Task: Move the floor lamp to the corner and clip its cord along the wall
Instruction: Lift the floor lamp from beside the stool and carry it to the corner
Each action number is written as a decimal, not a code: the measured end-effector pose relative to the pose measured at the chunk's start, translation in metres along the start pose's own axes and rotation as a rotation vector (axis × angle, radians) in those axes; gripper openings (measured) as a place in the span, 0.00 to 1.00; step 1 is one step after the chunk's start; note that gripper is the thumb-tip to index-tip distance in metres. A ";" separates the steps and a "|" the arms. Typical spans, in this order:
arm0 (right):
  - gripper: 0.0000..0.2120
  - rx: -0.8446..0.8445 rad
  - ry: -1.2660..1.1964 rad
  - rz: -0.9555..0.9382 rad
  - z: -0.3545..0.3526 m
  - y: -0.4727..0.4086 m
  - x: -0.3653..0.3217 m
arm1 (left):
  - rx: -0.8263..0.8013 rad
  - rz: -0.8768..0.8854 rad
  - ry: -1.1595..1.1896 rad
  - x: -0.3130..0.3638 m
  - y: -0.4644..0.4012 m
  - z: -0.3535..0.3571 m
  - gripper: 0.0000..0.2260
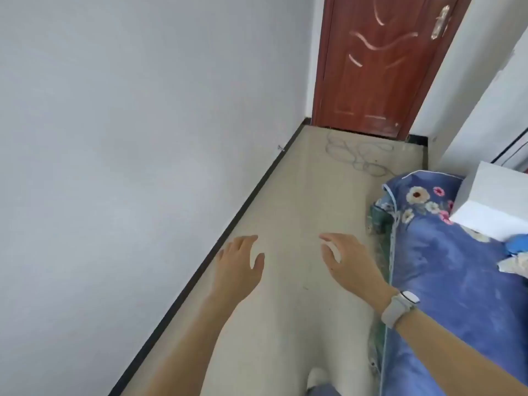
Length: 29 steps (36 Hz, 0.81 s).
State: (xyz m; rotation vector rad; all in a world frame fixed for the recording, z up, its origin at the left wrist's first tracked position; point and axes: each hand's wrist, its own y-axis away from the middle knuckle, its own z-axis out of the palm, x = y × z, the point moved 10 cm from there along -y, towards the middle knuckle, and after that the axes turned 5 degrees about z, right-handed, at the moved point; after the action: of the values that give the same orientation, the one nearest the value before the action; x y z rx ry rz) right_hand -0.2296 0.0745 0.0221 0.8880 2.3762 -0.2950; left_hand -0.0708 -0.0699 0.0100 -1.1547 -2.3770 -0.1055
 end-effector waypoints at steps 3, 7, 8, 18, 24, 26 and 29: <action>0.15 -0.023 0.006 0.054 0.015 -0.014 0.035 | -0.116 -0.008 -0.024 -0.005 -0.019 0.045 0.19; 0.14 -0.070 0.016 0.142 0.024 -0.055 0.089 | -0.179 -0.018 -0.024 -0.008 -0.066 0.090 0.18; 0.14 -0.062 0.012 0.151 0.020 -0.071 0.100 | -0.178 -0.005 -0.027 -0.005 -0.085 0.097 0.18; 0.15 -0.039 -0.072 0.259 -0.036 -0.249 0.188 | -0.256 0.035 0.032 0.059 -0.308 0.160 0.16; 0.15 -0.027 -0.040 0.310 -0.063 -0.342 0.223 | -0.264 0.092 0.015 0.094 -0.416 0.184 0.16; 0.15 -0.045 -0.051 0.317 -0.066 -0.377 0.231 | -0.272 0.096 0.005 0.096 -0.453 0.194 0.16; 0.15 -0.035 -0.049 0.320 -0.073 -0.430 0.246 | -0.275 0.100 -0.006 0.094 -0.511 0.210 0.16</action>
State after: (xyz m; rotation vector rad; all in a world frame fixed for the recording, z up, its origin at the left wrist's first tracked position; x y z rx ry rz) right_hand -0.6947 -0.0913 -0.0619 1.2094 2.1457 -0.1457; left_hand -0.5894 -0.2709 -0.0585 -1.3972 -2.3568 -0.4060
